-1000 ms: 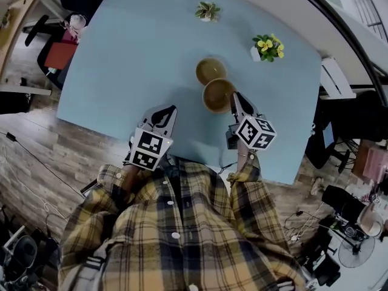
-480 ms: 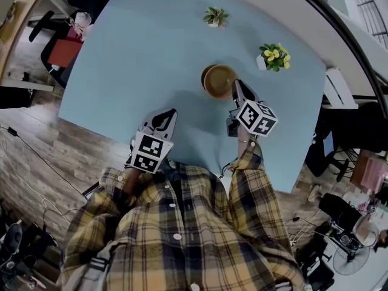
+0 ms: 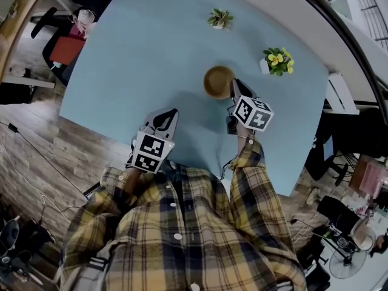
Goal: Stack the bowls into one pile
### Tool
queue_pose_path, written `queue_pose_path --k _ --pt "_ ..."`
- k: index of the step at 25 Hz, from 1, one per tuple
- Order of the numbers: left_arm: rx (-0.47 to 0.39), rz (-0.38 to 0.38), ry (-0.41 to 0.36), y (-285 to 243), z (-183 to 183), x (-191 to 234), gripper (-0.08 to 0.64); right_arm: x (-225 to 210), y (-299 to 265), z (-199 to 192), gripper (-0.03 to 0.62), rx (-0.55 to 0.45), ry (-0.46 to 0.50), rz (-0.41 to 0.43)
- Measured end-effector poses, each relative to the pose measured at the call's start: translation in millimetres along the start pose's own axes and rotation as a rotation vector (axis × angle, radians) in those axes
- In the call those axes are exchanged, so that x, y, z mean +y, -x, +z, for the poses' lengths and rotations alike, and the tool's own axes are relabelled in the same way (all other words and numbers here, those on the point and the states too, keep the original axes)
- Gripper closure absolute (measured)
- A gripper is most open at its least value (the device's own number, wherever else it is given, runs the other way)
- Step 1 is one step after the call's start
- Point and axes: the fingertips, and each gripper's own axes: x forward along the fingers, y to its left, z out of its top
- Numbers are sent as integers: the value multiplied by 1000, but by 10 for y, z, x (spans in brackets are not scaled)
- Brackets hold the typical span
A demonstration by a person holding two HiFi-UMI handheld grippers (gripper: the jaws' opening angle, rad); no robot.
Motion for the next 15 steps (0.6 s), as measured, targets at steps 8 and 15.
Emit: queue_pose_path --k 8,15 --pt "3 -7 -5 -7 -3 -21 569 33 -11 17 572 -20 96 -3" --pt "-2 3 -6 0 -7 -30 570 48 12 -22 481 -25 167 -19"
